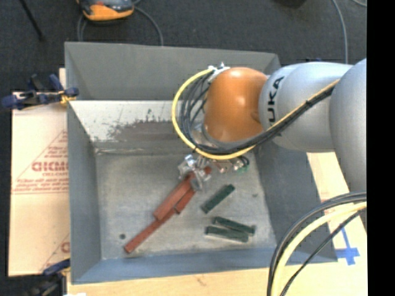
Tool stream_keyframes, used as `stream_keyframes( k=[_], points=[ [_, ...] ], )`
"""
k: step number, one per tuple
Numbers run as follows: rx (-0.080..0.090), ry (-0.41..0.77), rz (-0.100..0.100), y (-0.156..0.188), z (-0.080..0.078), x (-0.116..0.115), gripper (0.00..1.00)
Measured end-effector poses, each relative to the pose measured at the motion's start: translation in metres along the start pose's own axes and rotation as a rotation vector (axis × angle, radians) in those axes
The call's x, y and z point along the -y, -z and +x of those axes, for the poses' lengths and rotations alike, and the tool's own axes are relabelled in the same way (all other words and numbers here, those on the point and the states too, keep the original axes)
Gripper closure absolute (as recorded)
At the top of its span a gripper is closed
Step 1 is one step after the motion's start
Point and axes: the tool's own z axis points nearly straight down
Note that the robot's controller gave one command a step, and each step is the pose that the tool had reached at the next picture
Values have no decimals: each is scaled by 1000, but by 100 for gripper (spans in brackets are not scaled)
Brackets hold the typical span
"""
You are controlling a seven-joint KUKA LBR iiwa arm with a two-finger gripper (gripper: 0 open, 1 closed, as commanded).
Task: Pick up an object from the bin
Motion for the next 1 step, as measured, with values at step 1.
stream_keyframes(
  k=[1],
  points=[
    [1, 0, 2, 22, 0, 1, 100]
  ],
)
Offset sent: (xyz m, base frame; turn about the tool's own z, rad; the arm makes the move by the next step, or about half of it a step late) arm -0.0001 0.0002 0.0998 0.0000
